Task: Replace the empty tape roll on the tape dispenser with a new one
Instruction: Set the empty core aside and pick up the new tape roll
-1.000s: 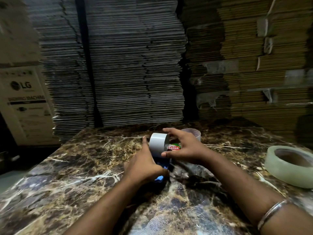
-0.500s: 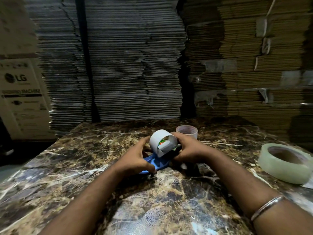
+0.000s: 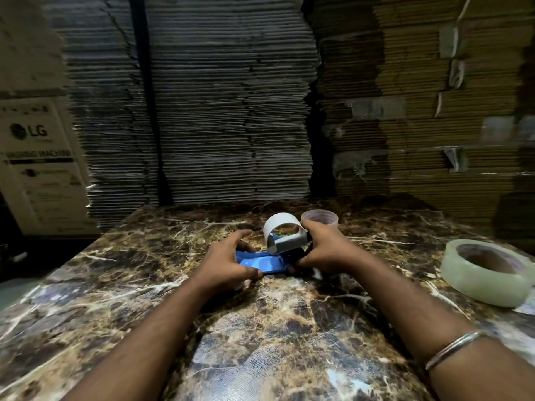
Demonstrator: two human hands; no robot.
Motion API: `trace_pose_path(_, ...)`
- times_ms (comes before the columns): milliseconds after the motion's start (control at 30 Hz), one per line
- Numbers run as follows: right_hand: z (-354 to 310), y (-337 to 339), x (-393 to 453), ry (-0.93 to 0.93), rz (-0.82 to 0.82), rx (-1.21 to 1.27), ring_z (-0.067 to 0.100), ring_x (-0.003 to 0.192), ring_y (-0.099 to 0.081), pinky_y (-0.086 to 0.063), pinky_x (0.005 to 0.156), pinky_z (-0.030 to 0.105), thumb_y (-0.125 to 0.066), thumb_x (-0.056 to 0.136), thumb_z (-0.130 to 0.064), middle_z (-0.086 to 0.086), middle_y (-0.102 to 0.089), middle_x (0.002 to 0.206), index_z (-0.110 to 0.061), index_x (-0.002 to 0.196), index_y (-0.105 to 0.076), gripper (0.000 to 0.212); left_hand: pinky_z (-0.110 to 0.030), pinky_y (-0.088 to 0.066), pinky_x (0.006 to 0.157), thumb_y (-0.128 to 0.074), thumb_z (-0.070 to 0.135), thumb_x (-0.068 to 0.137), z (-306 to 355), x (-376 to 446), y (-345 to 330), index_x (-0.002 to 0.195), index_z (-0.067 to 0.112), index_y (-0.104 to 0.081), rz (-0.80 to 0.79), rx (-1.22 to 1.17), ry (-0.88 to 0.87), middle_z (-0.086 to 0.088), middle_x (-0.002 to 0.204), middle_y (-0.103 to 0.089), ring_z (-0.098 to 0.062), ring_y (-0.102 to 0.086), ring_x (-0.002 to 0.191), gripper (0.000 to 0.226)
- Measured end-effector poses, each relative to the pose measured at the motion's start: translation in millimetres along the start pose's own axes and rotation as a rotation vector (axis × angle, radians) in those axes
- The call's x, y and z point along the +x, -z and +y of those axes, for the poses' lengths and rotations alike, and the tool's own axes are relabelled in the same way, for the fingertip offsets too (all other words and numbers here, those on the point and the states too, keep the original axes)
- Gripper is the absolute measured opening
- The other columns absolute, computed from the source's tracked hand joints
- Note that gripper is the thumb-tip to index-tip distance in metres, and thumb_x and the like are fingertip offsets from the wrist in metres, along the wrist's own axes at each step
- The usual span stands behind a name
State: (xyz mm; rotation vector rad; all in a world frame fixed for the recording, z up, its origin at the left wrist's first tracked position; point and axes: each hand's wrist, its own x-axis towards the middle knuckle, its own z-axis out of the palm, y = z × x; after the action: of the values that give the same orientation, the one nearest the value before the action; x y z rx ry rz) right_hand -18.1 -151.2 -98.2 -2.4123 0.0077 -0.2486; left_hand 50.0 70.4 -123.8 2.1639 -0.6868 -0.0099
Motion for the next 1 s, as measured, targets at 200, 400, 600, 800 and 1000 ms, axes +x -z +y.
trace_pose_path(200, -2, -1, -2, 0.002, 0.028, -0.064, 0.002, 0.094, -0.053, -0.046, 0.079, 0.019, -0.09, 0.061, -0.026, -0.019, -0.052, 0.096, -0.029, 0.121, -0.044, 0.076, -0.012, -0.048, 0.073, -0.081, 0.015, 0.067, -3, 1, -3, 0.142, 0.018, -0.041, -0.005, 0.023, 0.002, -0.001, 0.119, -0.064, -0.015, -0.062, 0.108, 0.084)
trace_pose_path(400, 0, -3, -2, -0.004, 0.044, -0.119, 0.009, 0.108, -0.049, -0.048, 0.097, 0.034, -0.089, 0.062, -0.031, -0.012, -0.051, 0.111, -0.031, 0.136, -0.036, 0.091, -0.01, -0.042, 0.069, -0.078, 0.015, 0.072, 0, 0, -6, 0.145, 0.018, -0.038, -0.005, 0.038, 0.038, -0.002, 0.128, -0.059, -0.015, -0.058, 0.109, 0.084)
trace_pose_path(600, 3, -2, 0, -0.005, 0.017, -0.059, 0.013, 0.119, -0.051, -0.046, 0.103, 0.036, -0.089, 0.061, -0.032, -0.005, -0.054, 0.134, -0.037, 0.148, -0.022, 0.11, -0.024, -0.049, 0.084, -0.08, 0.025, 0.066, 2, -1, -5, 0.144, 0.017, -0.039, -0.003, 0.063, 0.034, -0.005, 0.13, -0.058, -0.02, -0.058, 0.112, 0.089)
trace_pose_path(800, 0, 10, 1, 0.039, 0.359, 0.011, 0.014, 0.097, -0.061, -0.055, 0.085, 0.048, -0.063, 0.071, -0.046, -0.018, -0.059, 0.097, -0.043, 0.135, -0.044, 0.066, -0.057, -0.029, 0.111, -0.063, 0.054, 0.06, 10, -6, 2, 0.133, 0.02, -0.052, 0.295, 0.127, -0.069, -0.001, 0.132, -0.058, -0.018, -0.052, 0.118, 0.081)
trace_pose_path(1000, -1, 17, -3, 0.073, 0.712, -0.006, 0.011, 0.076, -0.063, -0.058, 0.067, 0.043, -0.056, 0.076, -0.052, -0.013, -0.063, 0.082, -0.033, 0.121, -0.058, 0.049, -0.051, -0.042, 0.101, -0.065, 0.034, 0.069, 34, -12, 2, 0.122, 0.018, -0.057, 0.562, 0.13, -0.257, -0.003, 0.123, -0.06, -0.016, -0.05, 0.113, 0.056)
